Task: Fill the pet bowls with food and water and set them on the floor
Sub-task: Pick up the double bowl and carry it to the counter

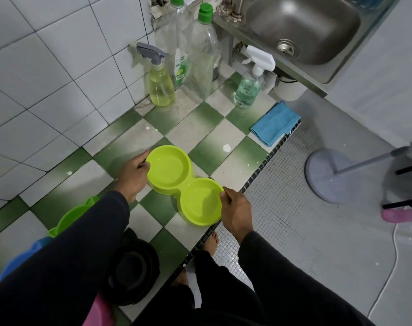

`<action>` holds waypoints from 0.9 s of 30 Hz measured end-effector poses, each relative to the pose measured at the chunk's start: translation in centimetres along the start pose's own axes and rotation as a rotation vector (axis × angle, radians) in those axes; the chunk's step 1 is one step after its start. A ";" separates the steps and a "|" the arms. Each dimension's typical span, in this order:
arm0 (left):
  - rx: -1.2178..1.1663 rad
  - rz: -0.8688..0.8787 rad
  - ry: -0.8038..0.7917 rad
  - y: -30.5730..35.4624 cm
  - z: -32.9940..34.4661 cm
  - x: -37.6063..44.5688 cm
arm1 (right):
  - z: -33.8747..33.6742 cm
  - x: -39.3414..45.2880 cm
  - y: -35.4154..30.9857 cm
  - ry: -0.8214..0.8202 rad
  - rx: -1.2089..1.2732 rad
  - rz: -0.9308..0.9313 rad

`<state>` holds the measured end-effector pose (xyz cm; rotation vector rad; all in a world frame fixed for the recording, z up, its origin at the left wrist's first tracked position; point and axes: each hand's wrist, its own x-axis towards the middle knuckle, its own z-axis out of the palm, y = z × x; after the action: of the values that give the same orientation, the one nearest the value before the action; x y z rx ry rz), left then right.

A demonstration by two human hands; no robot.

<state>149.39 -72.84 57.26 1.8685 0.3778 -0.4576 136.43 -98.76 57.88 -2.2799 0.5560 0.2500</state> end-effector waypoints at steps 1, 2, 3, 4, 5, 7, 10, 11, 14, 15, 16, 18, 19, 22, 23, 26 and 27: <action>0.008 0.001 -0.003 0.0 0.0 0.0 | 0.0 0.0 0.0 -0.002 0.004 -0.001; 0.016 -0.003 -0.006 0.0 -0.1 0.0 | 0.0 0.1 0.0 -0.002 0.010 -0.003; 0.023 -0.008 -0.009 0.0 -0.1 0.1 | 0.0 0.1 0.0 -0.004 0.012 -0.005; 0.031 -0.013 -0.010 0.0 -0.1 0.1 | -0.1 0.1 -0.1 -0.008 0.009 -0.007; 0.041 -0.014 -0.011 0.0 -0.2 0.1 | -0.1 0.1 0.0 -0.014 0.003 -0.009; 0.065 -0.010 -0.012 0.0 -0.2 0.1 | -0.1 0.2 0.0 -0.022 -0.003 -0.011; 0.093 -0.002 -0.009 0.2 -0.3 -0.2 | -0.2 0.1 -0.1 -0.028 0.005 -0.006; 0.106 0.007 -0.008 0.2 -0.3 -0.4 | -0.2 0.2 -0.1 -0.030 0.012 0.003; 0.154 0.035 -0.020 0.4 -0.3 -1.0 | -0.4 0.3 -0.3 -0.060 0.039 0.048; 0.179 0.042 -0.026 0.5 -0.4 -1.2 | -0.5 0.3 -0.4 -0.070 0.052 0.066; 0.208 0.050 -0.031 0.6 -0.4 -1.4 | -0.7 0.4 -0.5 -0.074 0.065 0.081; 0.291 0.082 -0.045 0.9 -0.6 -1.9 | -1.3 0.6 -0.7 -0.081 0.076 0.092; 0.353 0.106 -0.047 1.2 -0.7 -2.2 | -1.6 0.8 -0.8 -0.090 0.071 0.088; 0.526 0.187 -0.012 1.8 -0.8 -3.2 | -2.7 1.3 -1.1 -0.122 0.037 0.058; 0.563 0.200 -0.004 2.1 -0.9 -3.6 | -3.1 1.5 -1.3 -0.125 0.015 0.041; 0.697 0.208 -0.023 2.9 -1.3 -4.6 | -4.4 2.2 -2.0 -0.145 -0.105 -0.007; 0.737 0.214 -0.033 3.2 -1.4 -5.0 | -4.8 2.4 -2.3 -0.157 -0.149 -0.020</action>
<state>146.70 -72.75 62.71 2.5750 -0.0350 -0.5211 139.64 -101.59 61.82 -2.3814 0.4456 0.4699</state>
